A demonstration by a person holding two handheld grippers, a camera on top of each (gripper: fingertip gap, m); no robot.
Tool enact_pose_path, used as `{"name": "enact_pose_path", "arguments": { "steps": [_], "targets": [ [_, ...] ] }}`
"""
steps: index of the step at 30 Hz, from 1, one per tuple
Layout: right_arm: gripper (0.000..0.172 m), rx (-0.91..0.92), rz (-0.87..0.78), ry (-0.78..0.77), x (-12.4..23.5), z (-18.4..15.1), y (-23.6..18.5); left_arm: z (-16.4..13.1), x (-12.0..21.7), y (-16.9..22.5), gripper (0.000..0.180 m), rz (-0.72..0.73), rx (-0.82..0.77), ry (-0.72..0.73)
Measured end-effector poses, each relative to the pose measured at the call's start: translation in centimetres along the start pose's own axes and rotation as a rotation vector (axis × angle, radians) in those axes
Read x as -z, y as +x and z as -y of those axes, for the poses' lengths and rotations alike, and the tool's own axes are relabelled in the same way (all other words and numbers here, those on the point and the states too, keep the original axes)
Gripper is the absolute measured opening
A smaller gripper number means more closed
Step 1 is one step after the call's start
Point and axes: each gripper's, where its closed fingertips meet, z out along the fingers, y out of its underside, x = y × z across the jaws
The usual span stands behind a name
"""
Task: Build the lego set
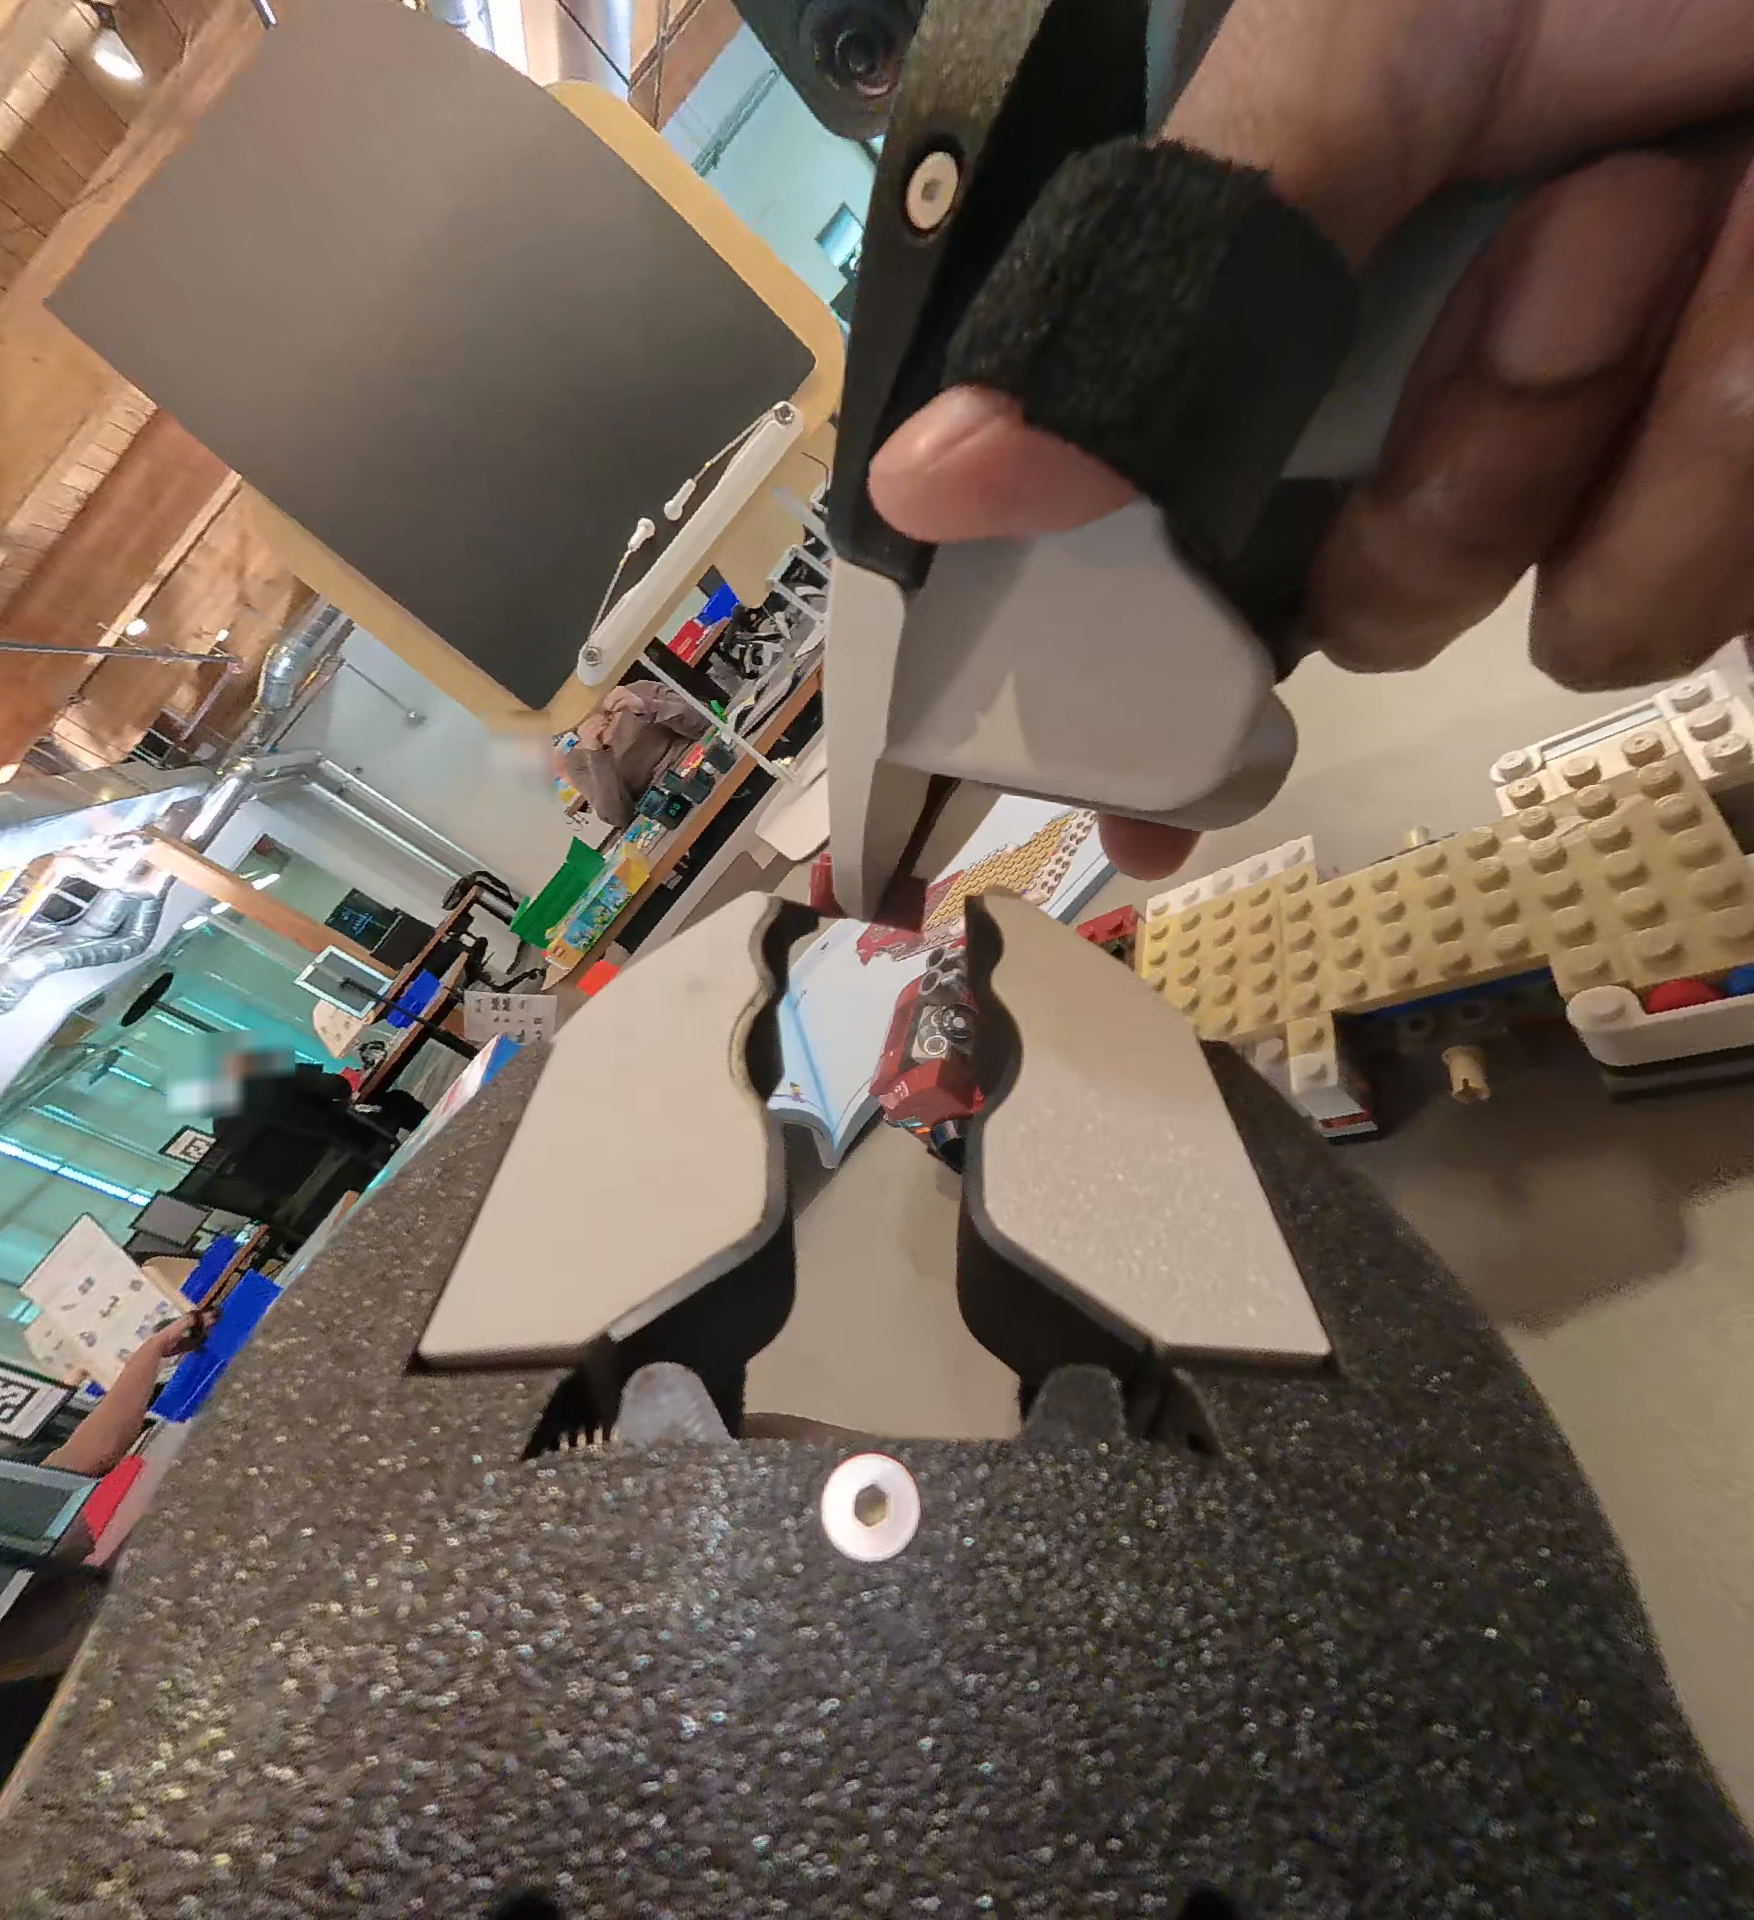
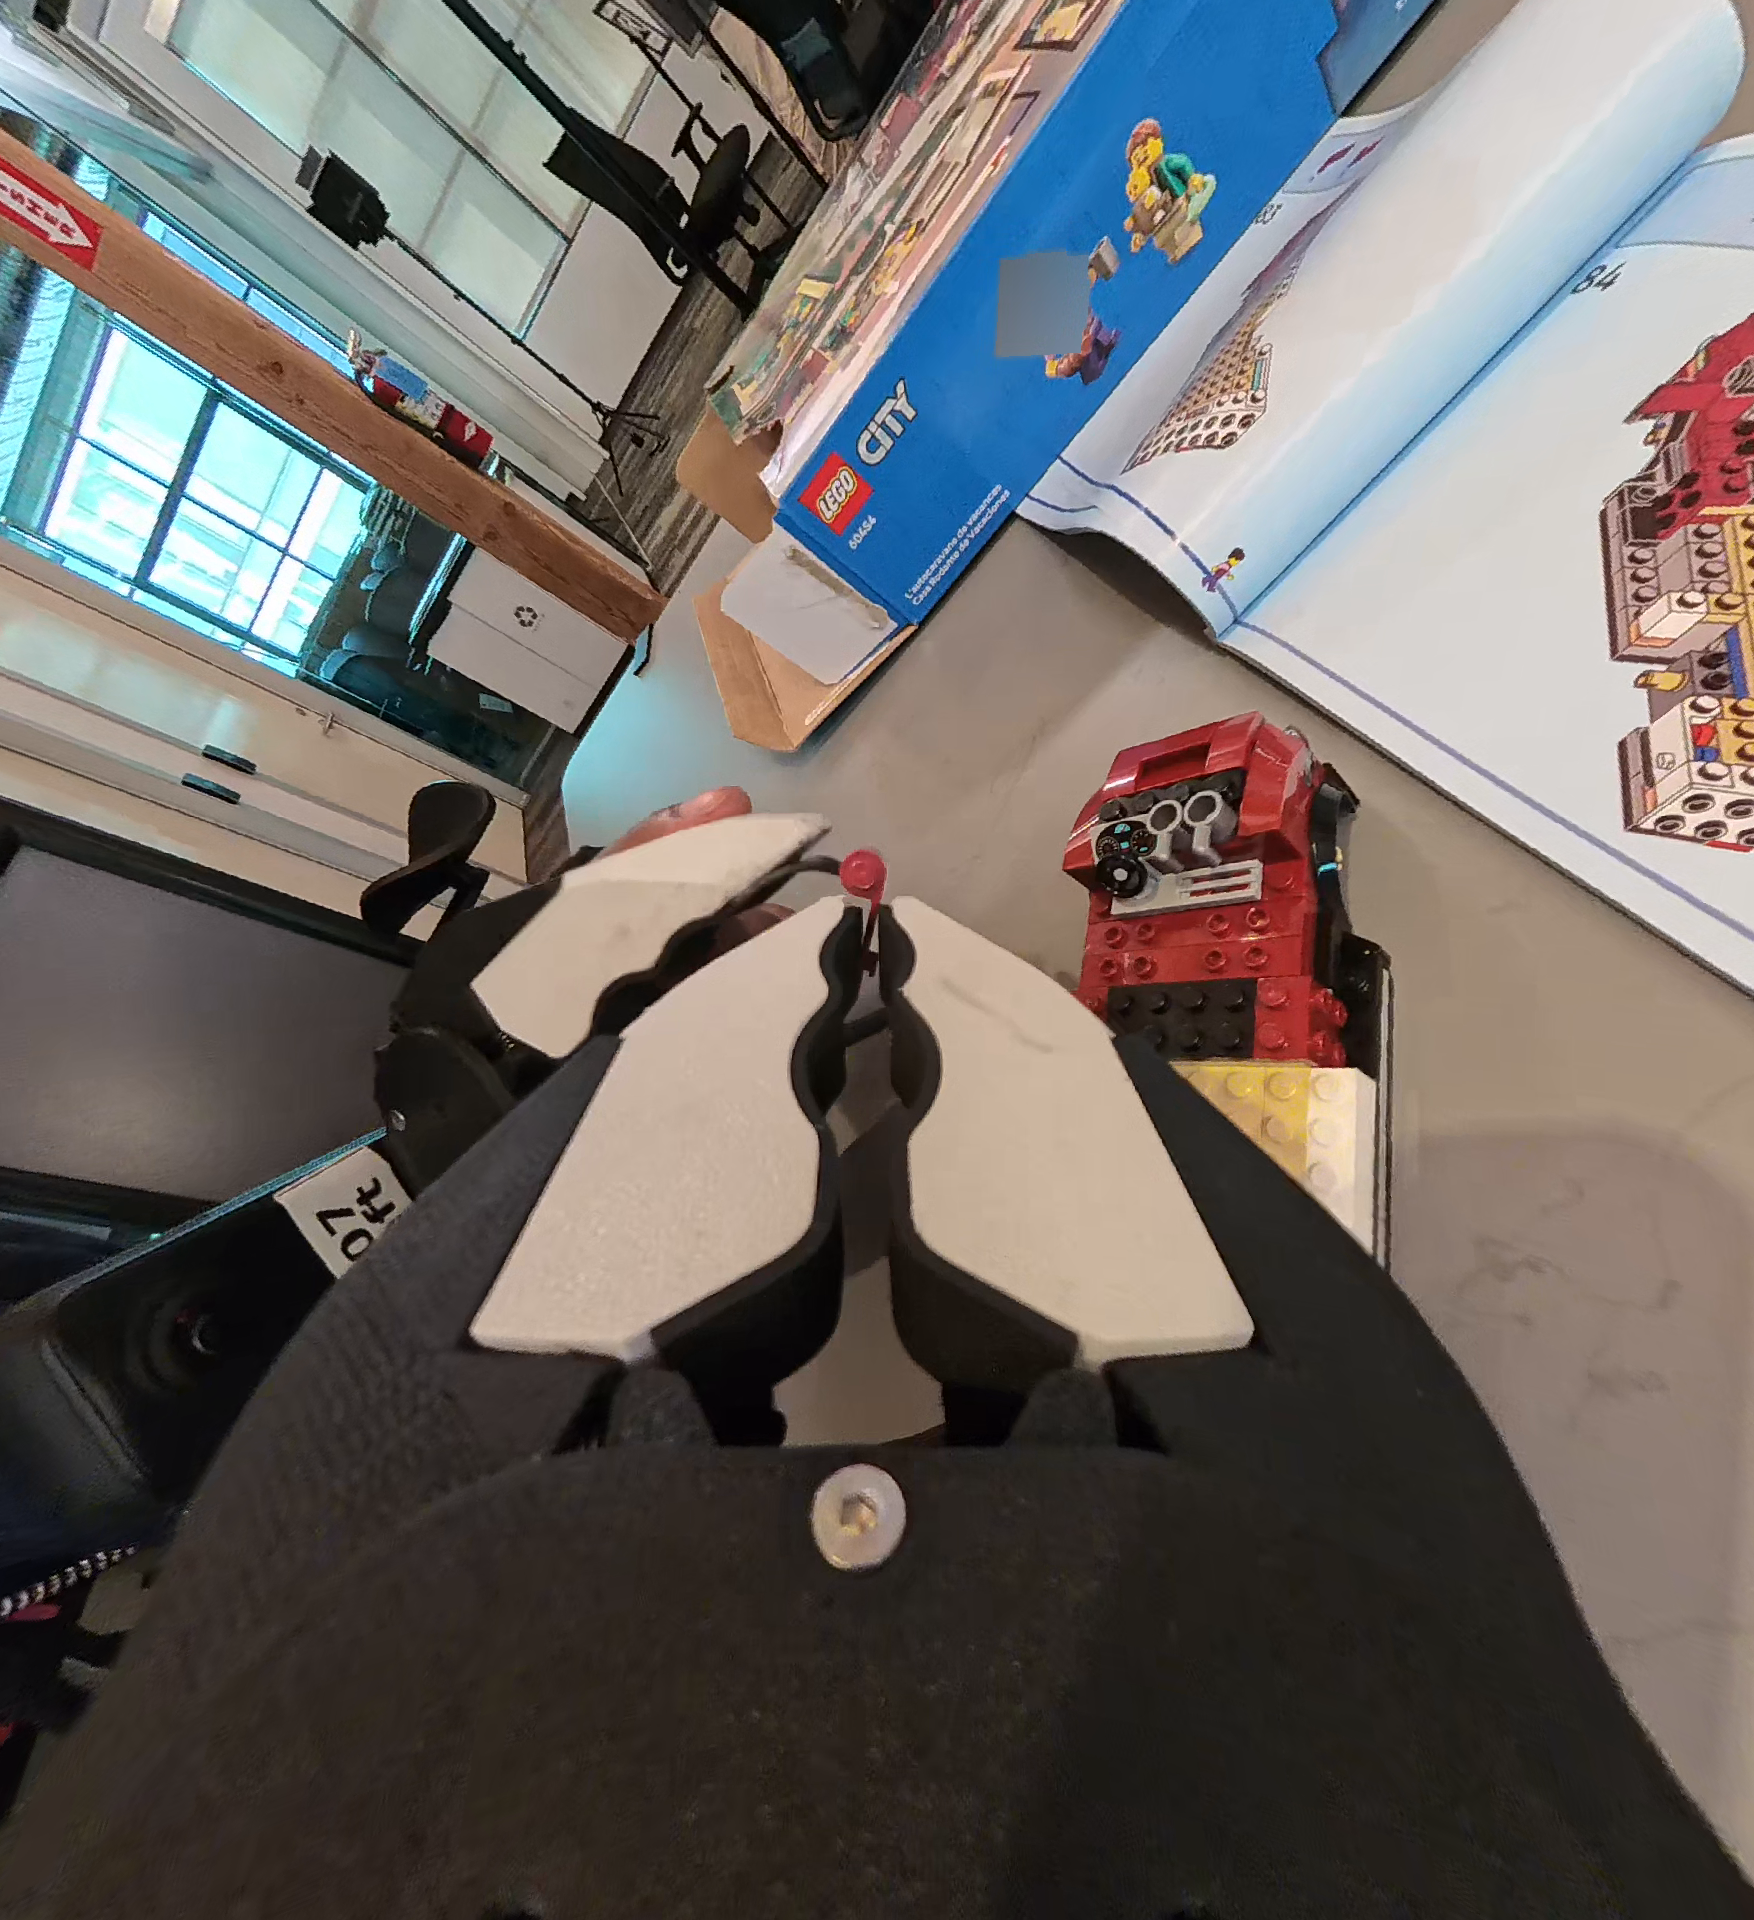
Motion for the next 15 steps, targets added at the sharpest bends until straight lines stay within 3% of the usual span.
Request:
{"name": "enact_pose_path", "arguments": {
  "steps": [15],
  "targets": [
    [0.001,-0.091,0.028,0.022,0.01,-0.13,0.02,0.31,0.21,-0.04,0.023,0.026,-0.050,0.010]
  ]
}}
